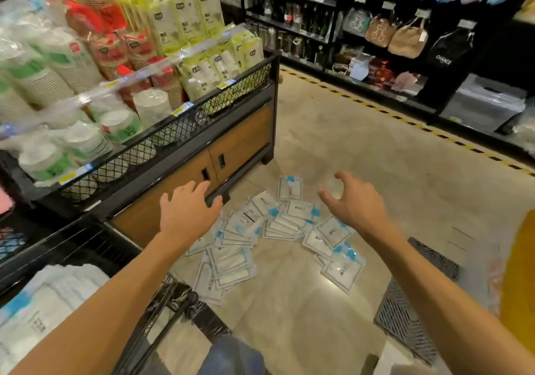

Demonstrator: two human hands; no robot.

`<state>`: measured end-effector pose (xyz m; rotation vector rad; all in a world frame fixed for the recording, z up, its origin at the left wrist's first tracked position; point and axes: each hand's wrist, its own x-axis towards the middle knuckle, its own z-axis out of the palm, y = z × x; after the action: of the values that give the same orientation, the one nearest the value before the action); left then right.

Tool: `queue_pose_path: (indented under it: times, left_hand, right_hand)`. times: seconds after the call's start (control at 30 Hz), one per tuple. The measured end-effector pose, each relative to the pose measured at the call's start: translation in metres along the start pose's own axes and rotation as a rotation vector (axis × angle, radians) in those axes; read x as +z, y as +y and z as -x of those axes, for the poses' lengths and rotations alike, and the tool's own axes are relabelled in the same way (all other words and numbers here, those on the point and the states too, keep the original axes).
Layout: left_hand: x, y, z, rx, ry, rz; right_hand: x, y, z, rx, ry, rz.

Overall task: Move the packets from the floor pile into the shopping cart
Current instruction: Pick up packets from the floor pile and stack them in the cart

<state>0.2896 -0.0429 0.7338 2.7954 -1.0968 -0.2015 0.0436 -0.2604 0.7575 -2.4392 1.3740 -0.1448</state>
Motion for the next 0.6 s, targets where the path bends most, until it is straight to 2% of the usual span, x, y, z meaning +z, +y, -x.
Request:
queue_pose_path:
  times: [0.2,0.5,0.6]
  left_hand:
    - [0.049,0.002,-0.081,-0.034,-0.087,-0.057]
    - [0.153,0.017,-0.247,-0.091,-0.282,-0.035]
    - [0.190,0.014,-0.292,-0.097,-0.287,-0.028]
  right_hand:
    - [0.043,0.011,-0.080,-0.040,-0.098,0.023]
    - [0.118,-0.004,-0.244,-0.111,-0.249,0.070]
    - [0.157,-0.010,-0.302,-0.184,-0.302,0.102]
